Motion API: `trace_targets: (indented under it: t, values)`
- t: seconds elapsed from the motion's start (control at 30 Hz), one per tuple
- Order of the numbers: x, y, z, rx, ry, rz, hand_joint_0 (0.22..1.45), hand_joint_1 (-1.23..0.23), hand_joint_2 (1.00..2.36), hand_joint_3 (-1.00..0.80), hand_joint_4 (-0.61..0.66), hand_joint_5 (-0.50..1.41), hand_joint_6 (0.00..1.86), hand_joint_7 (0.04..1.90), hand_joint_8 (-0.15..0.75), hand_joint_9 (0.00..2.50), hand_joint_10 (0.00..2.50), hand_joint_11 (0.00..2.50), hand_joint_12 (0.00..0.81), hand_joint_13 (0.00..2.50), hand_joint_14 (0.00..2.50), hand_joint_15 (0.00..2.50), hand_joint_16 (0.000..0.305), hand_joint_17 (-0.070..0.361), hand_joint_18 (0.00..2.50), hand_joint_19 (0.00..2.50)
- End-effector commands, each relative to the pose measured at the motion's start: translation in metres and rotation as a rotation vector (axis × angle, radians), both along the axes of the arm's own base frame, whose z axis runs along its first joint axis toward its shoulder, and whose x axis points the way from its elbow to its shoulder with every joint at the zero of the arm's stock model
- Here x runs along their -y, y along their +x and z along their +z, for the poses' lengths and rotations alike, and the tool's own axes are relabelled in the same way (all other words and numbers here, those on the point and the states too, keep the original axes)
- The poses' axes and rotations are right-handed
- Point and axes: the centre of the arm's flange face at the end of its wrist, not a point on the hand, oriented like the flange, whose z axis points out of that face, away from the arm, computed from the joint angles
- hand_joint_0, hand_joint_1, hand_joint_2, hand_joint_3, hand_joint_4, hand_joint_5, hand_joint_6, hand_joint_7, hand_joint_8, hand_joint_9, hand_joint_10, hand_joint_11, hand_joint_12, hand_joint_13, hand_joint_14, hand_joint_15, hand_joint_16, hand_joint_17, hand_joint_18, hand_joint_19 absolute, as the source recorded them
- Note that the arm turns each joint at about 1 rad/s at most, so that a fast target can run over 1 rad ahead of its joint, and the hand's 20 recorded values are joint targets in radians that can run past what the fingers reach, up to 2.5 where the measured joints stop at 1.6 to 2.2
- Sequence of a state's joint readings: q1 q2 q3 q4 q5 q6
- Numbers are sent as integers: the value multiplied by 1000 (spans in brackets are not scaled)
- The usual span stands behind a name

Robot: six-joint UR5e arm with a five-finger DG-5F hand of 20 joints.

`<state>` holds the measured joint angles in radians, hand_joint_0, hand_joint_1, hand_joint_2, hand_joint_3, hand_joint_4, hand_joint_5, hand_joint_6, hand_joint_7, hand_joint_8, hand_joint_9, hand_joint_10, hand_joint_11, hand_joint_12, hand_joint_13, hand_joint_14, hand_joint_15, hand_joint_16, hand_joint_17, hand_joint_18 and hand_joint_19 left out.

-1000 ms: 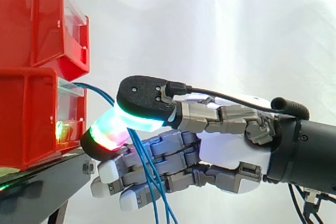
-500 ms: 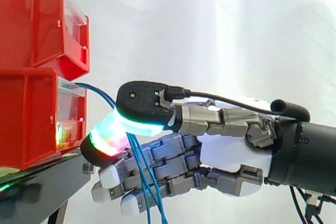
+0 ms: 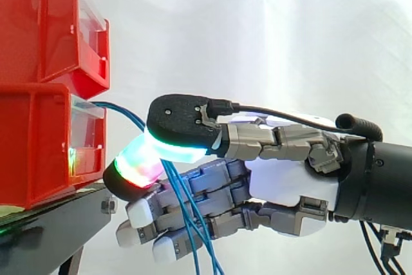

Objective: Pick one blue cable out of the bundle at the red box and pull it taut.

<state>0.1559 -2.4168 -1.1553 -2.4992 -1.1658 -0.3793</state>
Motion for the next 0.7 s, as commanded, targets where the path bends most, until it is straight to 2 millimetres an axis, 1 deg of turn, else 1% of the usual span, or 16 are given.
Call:
trace_targets:
  t: [0.0,0.1,0.27,0.37,0.43,0.47,0.6,0.67]
  values:
    - [0,-5,2,-41,1,4,596,-802,1026,-75,128,-179,830,1137,378,757,16,777,455,627,9,300,61,137,686,427]
    - [-1,-8,1,-75,5,13,601,-806,1026,-83,122,-181,831,1133,380,757,17,792,456,627,10,301,61,137,686,418]
    - [1,-17,15,-125,25,41,604,-818,1027,-84,117,-181,831,1118,377,756,17,782,454,625,10,298,61,137,686,419]
    - [2,-23,29,-145,27,46,604,-819,1027,-83,114,-181,830,1125,376,757,17,782,453,625,9,298,61,137,685,419]
    - [2,-25,34,-154,25,46,603,-822,1028,-78,103,-181,830,1128,375,757,17,786,453,626,9,299,61,137,686,421]
    - [2,-25,34,-154,25,46,602,-822,1028,-70,102,-181,830,1128,377,758,15,785,453,626,9,298,61,136,686,418]
    - [0,-28,45,-160,27,49,606,-822,1029,-55,78,-181,833,1141,375,761,17,787,453,629,9,299,61,136,690,417]
    - [0,-29,44,-163,37,51,607,-822,1029,-45,73,-181,835,1137,376,763,15,799,453,629,9,300,61,136,691,417]
